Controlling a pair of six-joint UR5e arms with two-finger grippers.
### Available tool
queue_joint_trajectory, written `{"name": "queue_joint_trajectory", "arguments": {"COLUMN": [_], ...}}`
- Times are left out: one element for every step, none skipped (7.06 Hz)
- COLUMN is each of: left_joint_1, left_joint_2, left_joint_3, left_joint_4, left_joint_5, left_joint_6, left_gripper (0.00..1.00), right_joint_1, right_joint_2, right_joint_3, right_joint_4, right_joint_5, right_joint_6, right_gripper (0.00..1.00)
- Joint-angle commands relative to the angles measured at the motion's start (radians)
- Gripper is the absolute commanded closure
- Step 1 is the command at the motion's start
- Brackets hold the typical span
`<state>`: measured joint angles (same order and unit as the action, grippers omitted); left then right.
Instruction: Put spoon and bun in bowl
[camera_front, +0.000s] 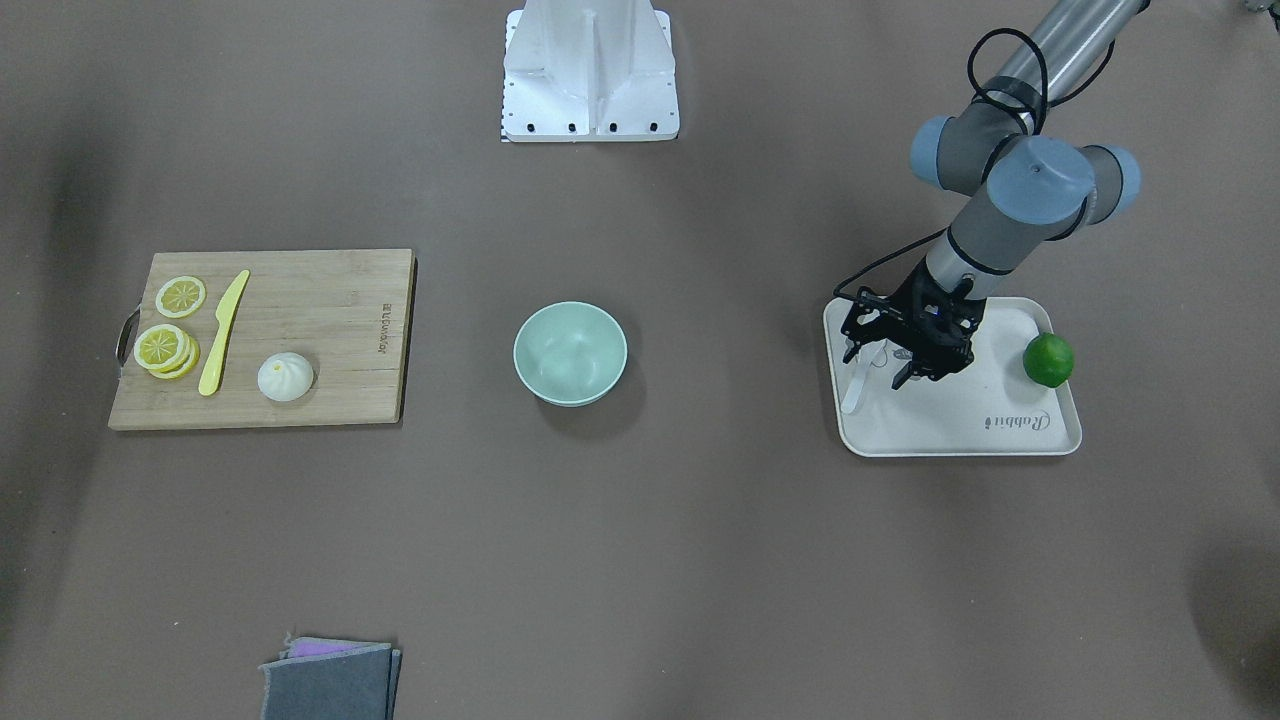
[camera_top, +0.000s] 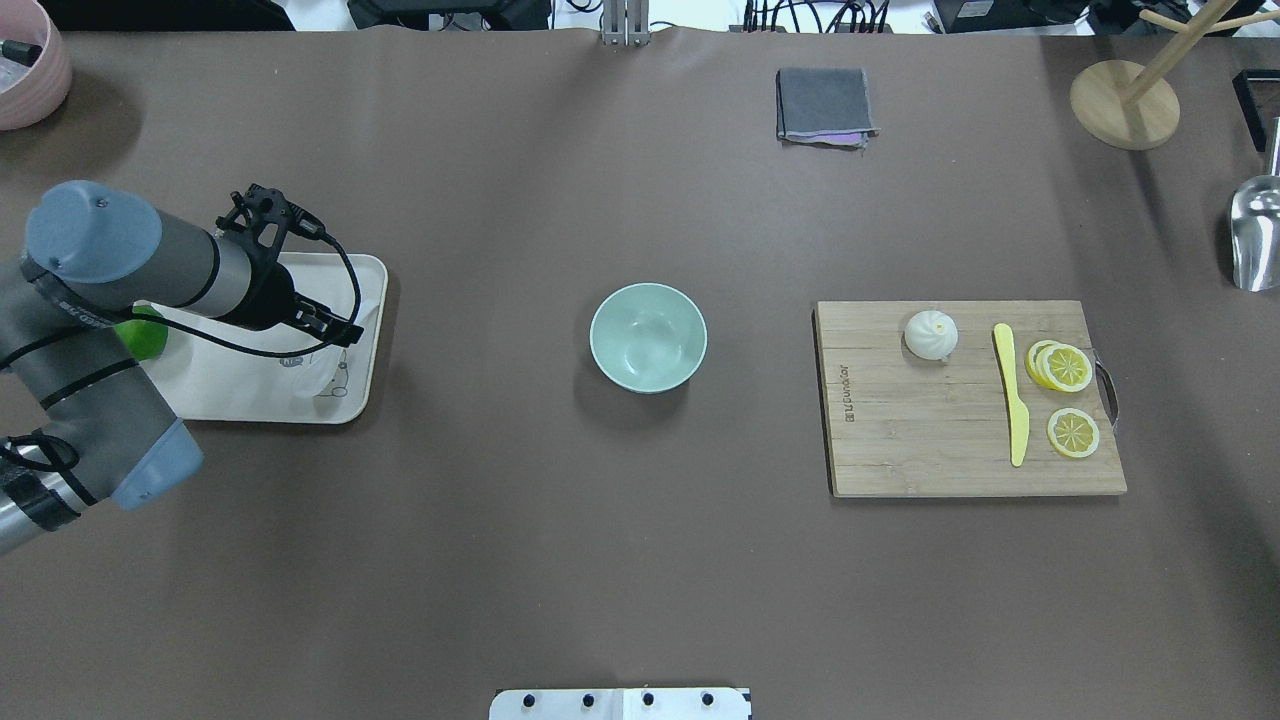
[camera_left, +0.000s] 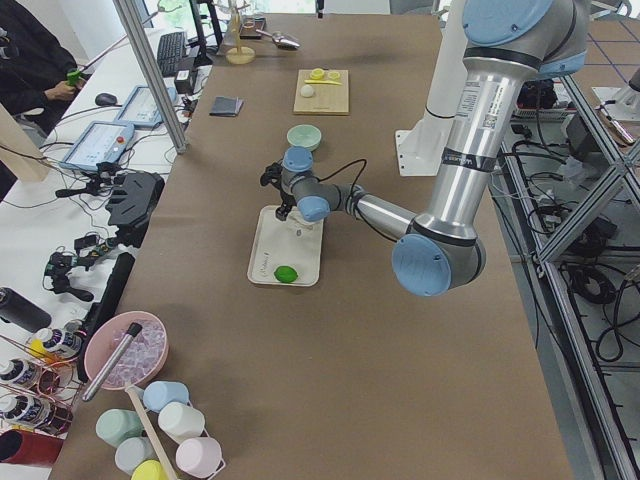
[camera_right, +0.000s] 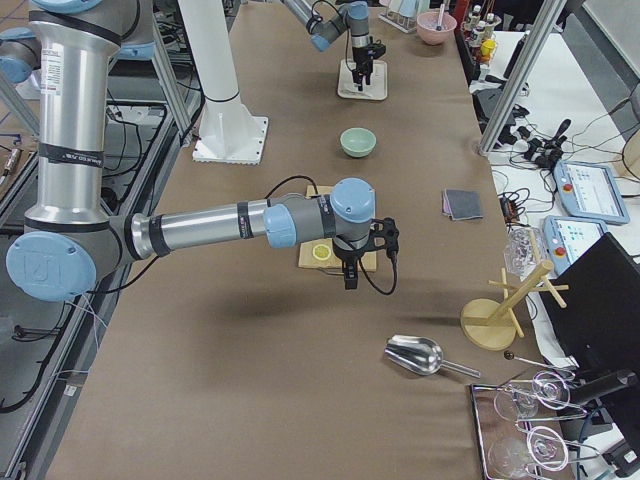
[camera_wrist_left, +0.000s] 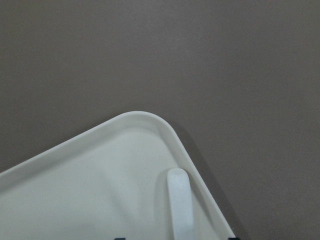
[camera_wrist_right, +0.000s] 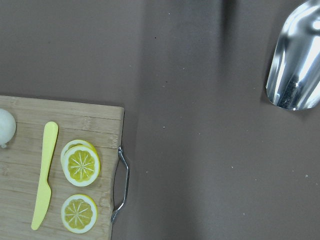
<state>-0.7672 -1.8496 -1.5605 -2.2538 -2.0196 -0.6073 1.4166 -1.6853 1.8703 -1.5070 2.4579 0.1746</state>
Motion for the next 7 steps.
{"name": "queue_joint_trajectory", "arguments": {"left_joint_1": [0.023, 0.025, 0.029, 0.029, 0.029, 0.029, 0.029], "left_joint_2": [-0.01, -0.01, -0.01, -0.01, -0.008, -0.008, -0.007], "left_joint_3": [0.007, 0.008, 0.01, 0.023, 0.057, 0.078, 0.071], "left_joint_4": [0.0, -0.001, -0.003, -0.024, -0.071, -0.098, -0.098], "left_joint_5": [0.018, 0.018, 0.018, 0.018, 0.018, 0.018, 0.015], "left_joint_6": [-0.034, -0.035, -0.035, -0.034, -0.034, -0.034, -0.04], "left_gripper": [0.3, 0.31, 0.4, 0.41, 0.49, 0.57, 0.72], "right_joint_1": [-0.016, -0.018, -0.016, -0.018, -0.018, -0.018, -0.016], "right_joint_2": [0.007, 0.007, 0.007, 0.007, 0.007, 0.006, 0.006], "right_joint_3": [0.0, 0.0, 0.0, 0.0, 0.0, 0.0, 0.0], "right_joint_4": [0.001, 0.001, 0.001, 0.001, 0.001, 0.001, 0.001], "right_joint_5": [0.0, 0.0, 0.0, 0.001, 0.001, 0.001, 0.001], "right_joint_6": [0.0, 0.0, 0.0, 0.0, 0.0, 0.0, 0.0], "right_gripper": [0.0, 0.0, 0.0, 0.0, 0.0, 0.0, 0.0]}}
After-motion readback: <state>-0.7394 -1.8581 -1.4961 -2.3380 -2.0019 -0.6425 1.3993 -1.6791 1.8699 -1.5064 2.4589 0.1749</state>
